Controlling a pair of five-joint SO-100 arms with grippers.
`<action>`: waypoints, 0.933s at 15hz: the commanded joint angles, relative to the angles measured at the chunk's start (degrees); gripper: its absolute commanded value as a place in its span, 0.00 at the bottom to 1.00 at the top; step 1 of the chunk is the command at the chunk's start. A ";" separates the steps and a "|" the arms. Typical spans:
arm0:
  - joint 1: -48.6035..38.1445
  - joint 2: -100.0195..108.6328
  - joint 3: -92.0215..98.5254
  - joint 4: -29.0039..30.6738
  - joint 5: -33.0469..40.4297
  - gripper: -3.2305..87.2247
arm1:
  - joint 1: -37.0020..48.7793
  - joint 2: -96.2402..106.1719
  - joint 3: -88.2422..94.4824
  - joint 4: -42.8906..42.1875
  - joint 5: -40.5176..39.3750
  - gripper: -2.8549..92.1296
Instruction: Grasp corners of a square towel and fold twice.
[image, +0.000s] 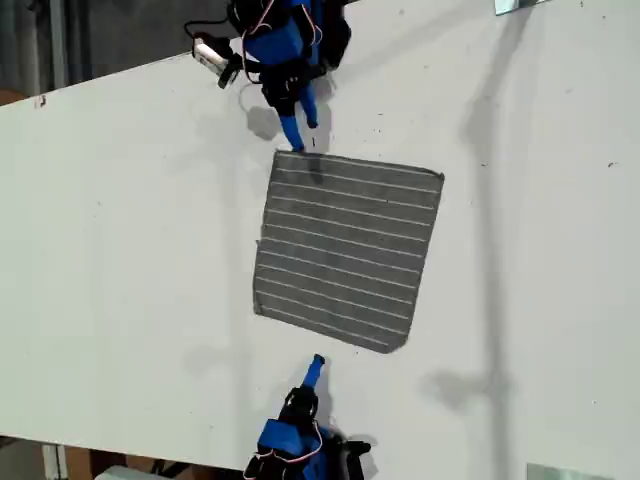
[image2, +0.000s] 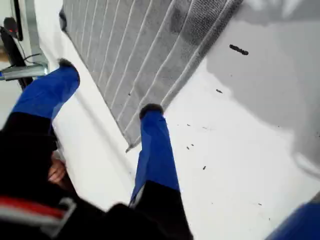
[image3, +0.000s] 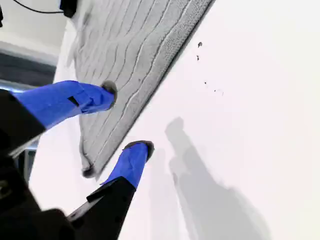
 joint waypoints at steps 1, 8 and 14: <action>-2.20 0.44 -0.62 0.18 -24.61 0.27 | -0.18 -0.09 -0.26 2.11 -7.56 0.36; -1.41 0.44 0.35 -0.97 -29.97 0.25 | -1.41 -0.09 -0.09 1.32 -11.25 0.36; -0.88 -0.53 0.44 -1.05 -33.49 0.29 | -0.62 -0.62 -0.70 -2.02 -13.36 0.35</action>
